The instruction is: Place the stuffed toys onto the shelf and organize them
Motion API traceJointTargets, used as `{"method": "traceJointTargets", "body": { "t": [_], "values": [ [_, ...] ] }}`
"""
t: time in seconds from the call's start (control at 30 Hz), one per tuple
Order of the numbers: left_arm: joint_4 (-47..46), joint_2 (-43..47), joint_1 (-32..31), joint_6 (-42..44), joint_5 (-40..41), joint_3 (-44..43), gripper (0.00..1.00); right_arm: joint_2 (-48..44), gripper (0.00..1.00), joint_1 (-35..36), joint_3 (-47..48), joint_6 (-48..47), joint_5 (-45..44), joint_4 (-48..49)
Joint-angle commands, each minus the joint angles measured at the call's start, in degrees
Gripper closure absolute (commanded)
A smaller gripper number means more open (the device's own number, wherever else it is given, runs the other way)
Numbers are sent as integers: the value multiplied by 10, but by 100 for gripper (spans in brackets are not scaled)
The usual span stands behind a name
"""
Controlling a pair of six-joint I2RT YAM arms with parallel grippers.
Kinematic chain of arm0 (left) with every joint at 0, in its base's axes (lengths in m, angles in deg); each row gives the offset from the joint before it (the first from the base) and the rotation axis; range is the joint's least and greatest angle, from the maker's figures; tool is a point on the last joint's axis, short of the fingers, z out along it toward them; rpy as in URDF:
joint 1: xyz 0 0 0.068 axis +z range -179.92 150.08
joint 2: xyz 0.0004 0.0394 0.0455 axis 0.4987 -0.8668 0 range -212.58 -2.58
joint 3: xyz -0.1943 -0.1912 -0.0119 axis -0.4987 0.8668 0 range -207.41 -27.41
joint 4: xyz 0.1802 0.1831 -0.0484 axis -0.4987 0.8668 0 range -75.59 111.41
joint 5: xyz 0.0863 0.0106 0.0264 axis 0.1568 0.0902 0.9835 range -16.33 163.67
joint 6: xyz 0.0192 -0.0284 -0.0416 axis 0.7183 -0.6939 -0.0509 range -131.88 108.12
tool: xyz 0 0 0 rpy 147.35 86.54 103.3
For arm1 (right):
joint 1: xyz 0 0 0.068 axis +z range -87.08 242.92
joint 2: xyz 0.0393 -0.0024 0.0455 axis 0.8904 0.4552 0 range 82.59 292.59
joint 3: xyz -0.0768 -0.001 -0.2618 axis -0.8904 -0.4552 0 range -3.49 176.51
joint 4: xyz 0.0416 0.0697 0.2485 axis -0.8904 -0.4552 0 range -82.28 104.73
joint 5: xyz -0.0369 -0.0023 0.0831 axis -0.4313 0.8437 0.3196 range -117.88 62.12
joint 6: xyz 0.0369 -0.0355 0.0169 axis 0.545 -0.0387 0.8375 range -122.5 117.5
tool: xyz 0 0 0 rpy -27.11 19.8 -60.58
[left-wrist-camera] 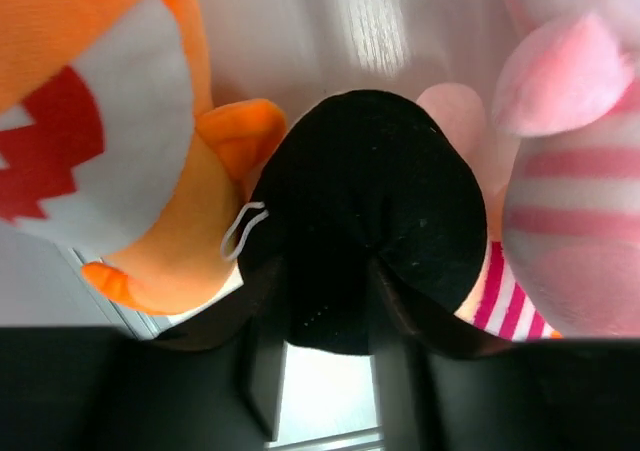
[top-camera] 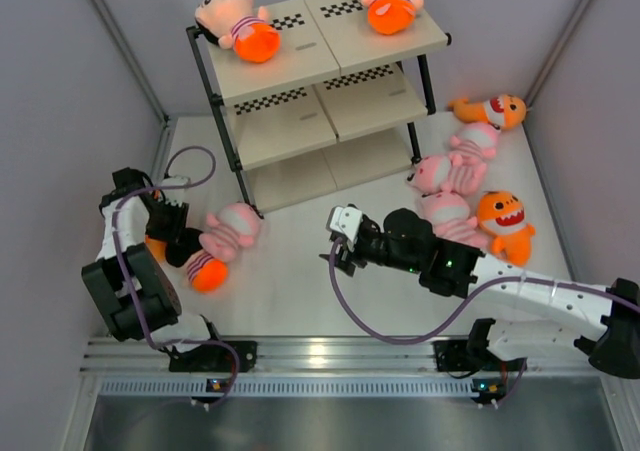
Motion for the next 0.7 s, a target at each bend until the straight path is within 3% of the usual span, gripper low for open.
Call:
{"method": "traceJointTargets", "body": {
  "t": [0.0,0.1,0.23,0.43,0.53,0.67],
  "values": [
    [-6,-10,2,13,-14,17,64,1,35,1,10,4,4,1],
    [14,2,2,12,-15,16,100,-2,35,0,5,6,3,5],
    [75,72,2,9,-42,-26,100,1,35,0,19,11,11,2],
    [159,164,3,12,-141,-188,100,20,36,10,80,40,36,-20],
    [225,166,3,20,-249,-295,100,23,36,16,115,59,53,-19],
    [244,191,3,14,-462,-347,100,23,34,16,146,80,81,13]
  ]
}}
